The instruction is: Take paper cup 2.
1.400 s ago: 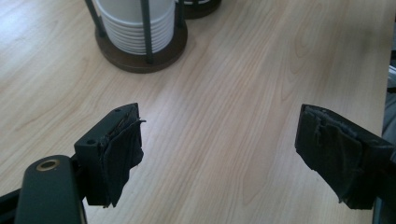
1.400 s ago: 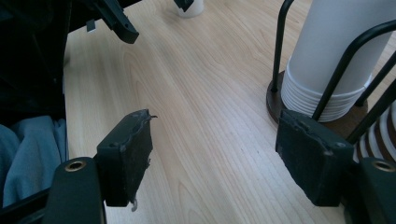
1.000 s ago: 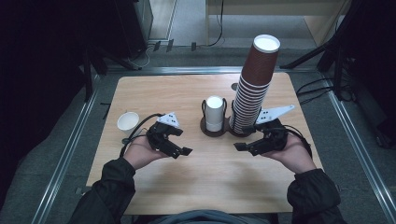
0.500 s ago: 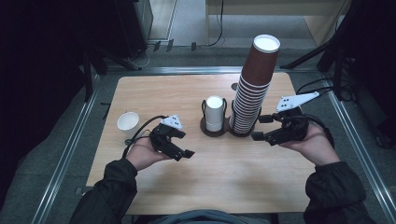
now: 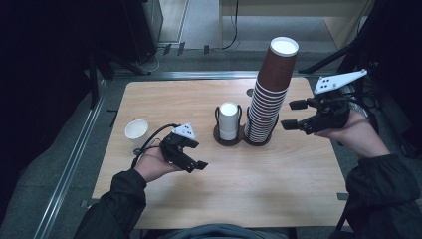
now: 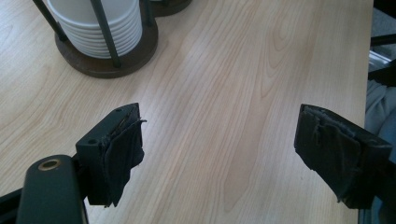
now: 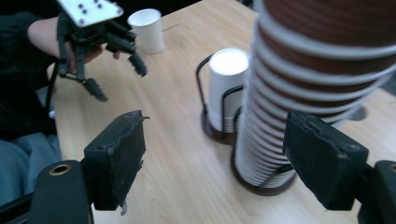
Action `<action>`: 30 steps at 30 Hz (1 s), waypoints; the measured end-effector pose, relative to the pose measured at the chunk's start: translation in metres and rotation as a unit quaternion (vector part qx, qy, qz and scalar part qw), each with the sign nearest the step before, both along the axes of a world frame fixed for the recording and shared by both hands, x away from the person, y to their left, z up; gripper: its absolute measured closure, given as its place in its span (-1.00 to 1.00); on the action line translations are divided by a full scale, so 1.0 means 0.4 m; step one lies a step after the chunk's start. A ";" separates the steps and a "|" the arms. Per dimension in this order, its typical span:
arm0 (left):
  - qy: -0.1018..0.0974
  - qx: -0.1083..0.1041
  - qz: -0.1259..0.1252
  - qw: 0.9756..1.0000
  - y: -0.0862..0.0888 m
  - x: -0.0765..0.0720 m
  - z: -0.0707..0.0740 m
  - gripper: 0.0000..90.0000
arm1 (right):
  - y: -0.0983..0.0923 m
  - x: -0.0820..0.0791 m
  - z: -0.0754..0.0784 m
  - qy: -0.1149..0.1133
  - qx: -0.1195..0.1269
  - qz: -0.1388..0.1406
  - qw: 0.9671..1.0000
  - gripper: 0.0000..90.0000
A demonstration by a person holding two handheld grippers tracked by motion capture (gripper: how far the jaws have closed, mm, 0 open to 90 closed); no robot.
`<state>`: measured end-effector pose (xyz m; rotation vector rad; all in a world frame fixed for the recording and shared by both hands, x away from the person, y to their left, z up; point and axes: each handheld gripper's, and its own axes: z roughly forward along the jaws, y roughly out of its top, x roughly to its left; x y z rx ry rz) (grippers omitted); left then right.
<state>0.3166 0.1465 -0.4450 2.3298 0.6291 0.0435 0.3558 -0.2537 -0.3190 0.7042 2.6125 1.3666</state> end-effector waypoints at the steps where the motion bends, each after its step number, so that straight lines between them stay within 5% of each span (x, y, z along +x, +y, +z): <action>1: 0.001 0.000 -0.001 1.000 0.000 0.000 0.000 -0.65 | -0.004 0.005 0.011 -0.002 -0.003 -0.003 1.000 -0.53; 12: -0.003 0.003 -0.006 1.000 -0.008 -0.004 0.001 -0.65 | -0.022 0.059 0.093 -0.017 -0.022 -0.015 1.000 -0.58; 30: -0.007 0.010 -0.017 1.000 -0.013 -0.011 0.001 -0.64 | 0.009 0.161 0.160 -0.016 -0.006 -0.032 0.999 -0.69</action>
